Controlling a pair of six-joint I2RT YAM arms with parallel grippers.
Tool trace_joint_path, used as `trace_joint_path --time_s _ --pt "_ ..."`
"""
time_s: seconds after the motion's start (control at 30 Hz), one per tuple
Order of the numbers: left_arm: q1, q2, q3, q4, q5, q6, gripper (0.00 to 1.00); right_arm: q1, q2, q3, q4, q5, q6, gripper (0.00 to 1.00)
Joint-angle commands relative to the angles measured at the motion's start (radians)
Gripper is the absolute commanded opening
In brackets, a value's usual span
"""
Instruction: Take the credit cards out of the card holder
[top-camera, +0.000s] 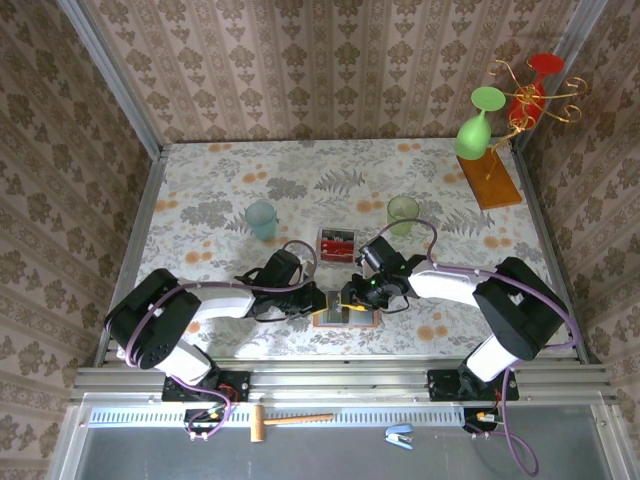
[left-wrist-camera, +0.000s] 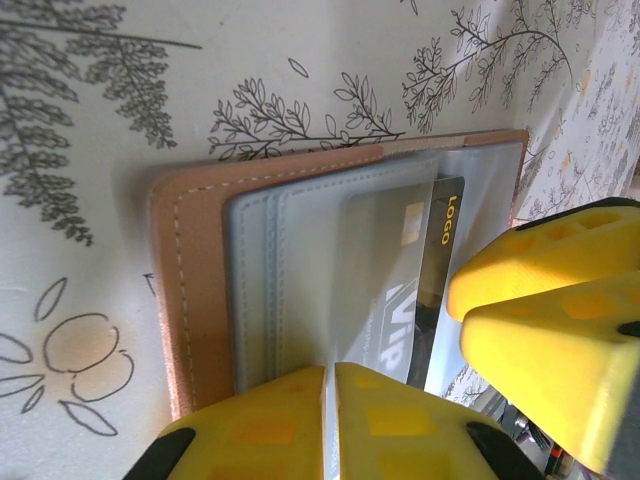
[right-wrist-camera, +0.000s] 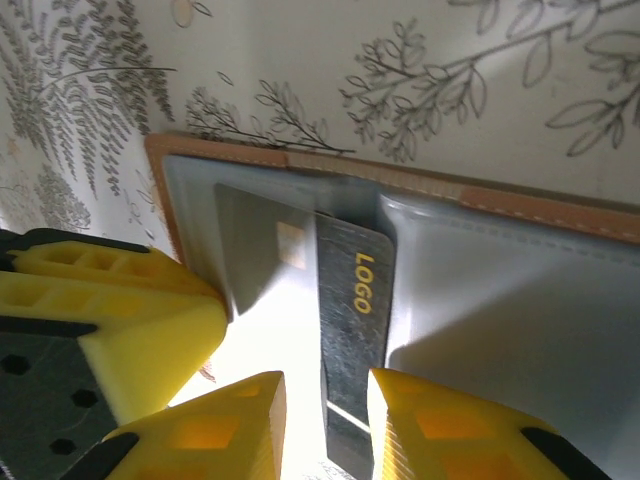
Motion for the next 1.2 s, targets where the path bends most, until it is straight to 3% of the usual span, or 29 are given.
trace_joint_path --time_s 0.0,0.63,1.17 --pt "-0.007 0.012 -0.011 -0.002 -0.005 0.006 0.11 -0.006 0.011 -0.019 0.008 -0.009 0.007 0.28" --pt "-0.008 0.016 -0.017 -0.019 -0.01 0.008 0.06 -0.018 0.019 -0.064 0.111 -0.059 0.045 0.24" --pt "-0.008 0.009 -0.022 -0.015 -0.01 0.002 0.06 -0.03 -0.022 -0.065 0.094 -0.055 0.041 0.15"
